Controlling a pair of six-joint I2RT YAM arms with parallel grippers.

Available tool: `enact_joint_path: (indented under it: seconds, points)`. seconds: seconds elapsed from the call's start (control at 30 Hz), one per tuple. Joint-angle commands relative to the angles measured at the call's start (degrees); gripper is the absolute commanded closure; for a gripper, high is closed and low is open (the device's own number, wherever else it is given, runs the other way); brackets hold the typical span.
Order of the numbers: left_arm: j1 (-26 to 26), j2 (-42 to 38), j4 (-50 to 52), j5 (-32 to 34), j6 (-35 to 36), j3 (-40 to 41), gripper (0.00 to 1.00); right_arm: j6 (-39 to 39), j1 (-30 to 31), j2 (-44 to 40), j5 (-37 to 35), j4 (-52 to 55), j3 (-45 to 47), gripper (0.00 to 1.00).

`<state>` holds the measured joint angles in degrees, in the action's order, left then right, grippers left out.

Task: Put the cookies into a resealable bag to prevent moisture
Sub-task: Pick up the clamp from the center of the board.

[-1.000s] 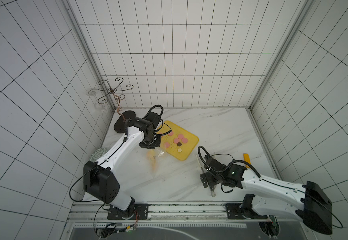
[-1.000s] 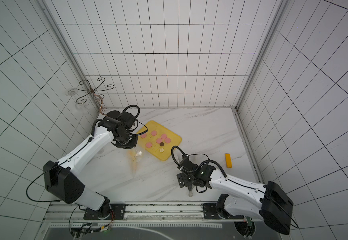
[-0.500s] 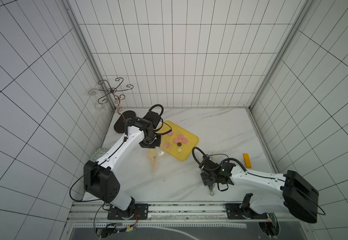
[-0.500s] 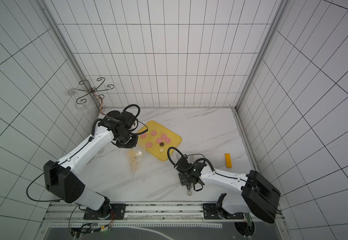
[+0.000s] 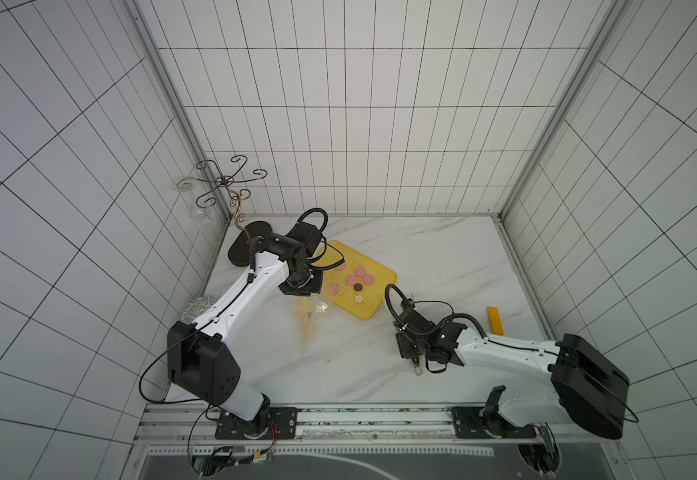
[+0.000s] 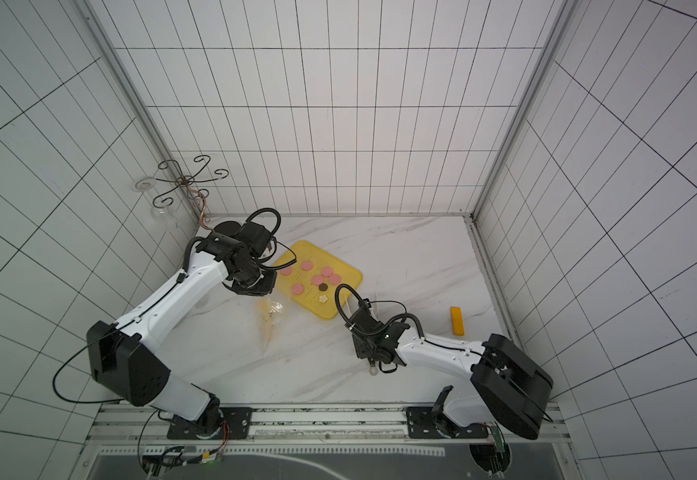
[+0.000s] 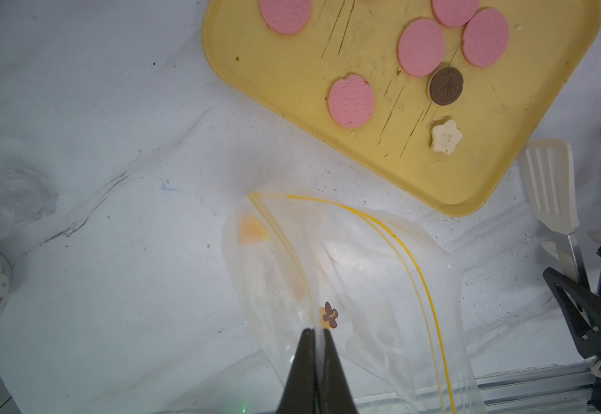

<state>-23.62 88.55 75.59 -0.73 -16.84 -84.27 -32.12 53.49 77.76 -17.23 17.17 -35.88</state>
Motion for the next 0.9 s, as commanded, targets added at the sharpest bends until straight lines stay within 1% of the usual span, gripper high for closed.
enact_joint_path:
  seconds: [0.0,0.17,0.33,0.43,0.57,0.73,0.87]
  points:
    - [0.05,-0.49,-1.14,-0.14,0.79,0.74,1.00,-0.56,-0.50,0.05,-1.93,-4.92,1.71,0.35]
    - [0.06,-0.67,-1.50,-0.28,0.98,1.29,1.00,-0.75,-0.52,-3.14,-5.83,-4.83,2.57,0.46]
    - [0.06,-0.93,-1.64,-0.24,1.04,1.39,1.00,-1.86,-0.52,-8.04,-8.46,0.13,2.35,0.49]
    - [0.15,-0.90,-1.68,0.03,0.93,1.04,1.00,-1.06,-0.54,-11.10,-8.99,3.97,1.42,0.51]
    - [0.06,-0.75,-1.68,-0.15,0.78,0.42,1.00,4.81,-0.52,-11.42,-8.26,6.89,-3.76,0.50]
    - [0.06,-0.76,-1.78,-0.39,0.33,-0.35,1.00,14.75,-0.86,-5.70,-4.70,8.08,-12.59,0.47]
    - [-0.03,-0.90,-2.11,-0.76,0.13,-0.76,1.00,20.85,-3.03,-1.08,-0.47,8.16,-17.76,0.46]
